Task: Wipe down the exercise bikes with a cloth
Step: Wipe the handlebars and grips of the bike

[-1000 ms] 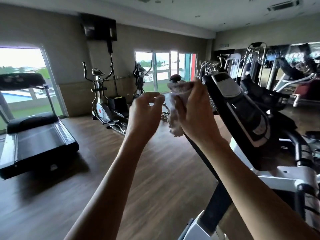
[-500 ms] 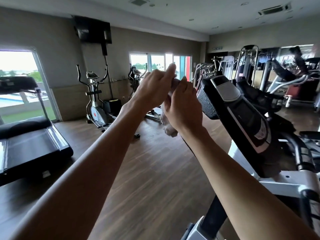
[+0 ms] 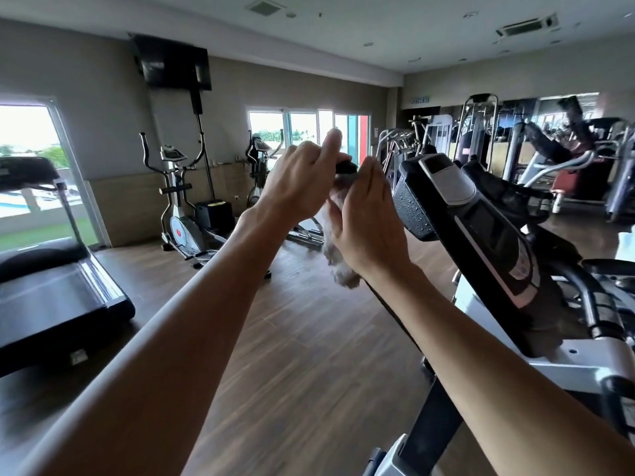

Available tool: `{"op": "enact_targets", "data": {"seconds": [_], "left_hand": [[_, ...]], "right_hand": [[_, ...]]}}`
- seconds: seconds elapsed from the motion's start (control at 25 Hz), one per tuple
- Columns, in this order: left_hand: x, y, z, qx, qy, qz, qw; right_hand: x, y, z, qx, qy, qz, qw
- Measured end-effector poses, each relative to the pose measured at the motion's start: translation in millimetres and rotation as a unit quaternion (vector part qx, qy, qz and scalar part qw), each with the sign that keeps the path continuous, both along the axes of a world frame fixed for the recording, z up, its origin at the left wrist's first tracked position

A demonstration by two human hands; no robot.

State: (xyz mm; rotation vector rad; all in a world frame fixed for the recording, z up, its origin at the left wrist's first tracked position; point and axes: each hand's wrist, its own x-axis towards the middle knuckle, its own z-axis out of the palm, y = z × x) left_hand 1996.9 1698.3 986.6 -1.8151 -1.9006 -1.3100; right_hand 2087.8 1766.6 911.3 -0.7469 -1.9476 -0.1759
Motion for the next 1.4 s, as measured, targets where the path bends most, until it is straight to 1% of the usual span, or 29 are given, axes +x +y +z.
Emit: {"op": "enact_targets", "data": {"seconds": [0.08, 0.12, 0.2, 0.28, 0.32, 0.44, 0.52, 0.56, 0.64, 0.72, 0.76, 0.84, 0.92, 0.96, 1.04, 1.12, 1.2, 1.28, 1.4], "left_hand": [[-4.1, 1.3, 0.3, -0.006, 0.004, 0.007, 1.000], [-4.9, 1.3, 0.6, -0.004, 0.003, 0.008, 1.000], [-4.6, -0.2, -0.1, 0.007, -0.002, 0.006, 1.000], [-0.9, -1.9, -0.6, 0.025, 0.011, 0.005, 1.000], [0.6, -2.1, -0.6, 0.029, 0.016, 0.008, 0.999], [0.6, 1.0, -3.3, 0.016, 0.033, 0.009, 0.999], [-0.1, 2.4, -3.0, 0.015, 0.015, 0.019, 1.000], [-0.7, 1.8, -2.1, 0.014, 0.000, 0.018, 1.000], [-1.5, -1.2, -1.9, 0.016, -0.007, 0.009, 1.000], [1.8, -2.8, -2.2, 0.024, 0.024, 0.005, 0.999], [3.7, -3.0, -2.3, 0.028, 0.039, 0.008, 0.999], [4.8, -0.1, -3.6, 0.023, 0.051, 0.016, 0.998], [4.2, 2.3, -5.6, 0.018, 0.027, 0.018, 0.999], [3.5, 1.6, -6.1, 0.021, 0.008, 0.015, 1.000], [3.2, -1.5, -8.3, 0.035, -0.019, 0.012, 0.999], [9.1, -6.7, -8.5, 0.043, 0.000, 0.005, 0.999], [11.1, -7.3, -9.2, 0.062, 0.033, -0.006, 0.998], [6.4, -3.6, -11.6, 0.082, 0.043, -0.014, 0.996], [-9.8, 8.6, -8.0, 0.097, -0.010, -0.045, 0.994]], "right_hand": [[-6.8, 3.8, 18.6, -0.021, 0.008, 0.026, 0.999], [-5.9, 4.4, 16.6, -0.017, 0.022, 0.034, 0.999], [5.7, -1.0, -5.6, 0.003, 0.037, 0.035, 0.999], [16.9, -6.2, -32.3, 0.008, 0.017, 0.036, 0.999], [17.4, -5.3, -36.2, 0.003, 0.002, 0.038, 0.999], [3.9, 2.7, -3.5, -0.012, -0.007, 0.034, 0.999], [-4.3, 6.5, 16.0, -0.023, 0.018, 0.050, 0.998], [-3.0, 4.3, 14.6, -0.023, 0.036, 0.051, 0.998], [6.4, -3.4, -8.1, -0.018, 0.047, 0.045, 0.998], [13.7, -7.6, -31.6, -0.006, 0.036, 0.025, 0.999], [13.0, -4.3, -31.1, -0.001, 0.021, 0.021, 1.000], [5.5, 1.4, -7.3, 0.003, 0.008, 0.023, 1.000], [-2.1, 4.9, 19.1, -0.017, 0.006, 0.031, 0.999], [-3.1, 2.8, 21.9, -0.019, 0.017, 0.026, 0.999], [0.7, -5.4, 4.8, -0.014, 0.042, 0.013, 0.999], [12.0, -15.0, -28.1, -0.001, 0.047, -0.015, 0.999], [21.7, -19.3, -51.4, 0.011, 0.016, -0.060, 0.998], [25.2, -18.6, -55.4, 0.028, -0.001, -0.089, 0.996], [24.5, -19.8, -51.7, 0.034, -0.003, -0.094, 0.995]]}}
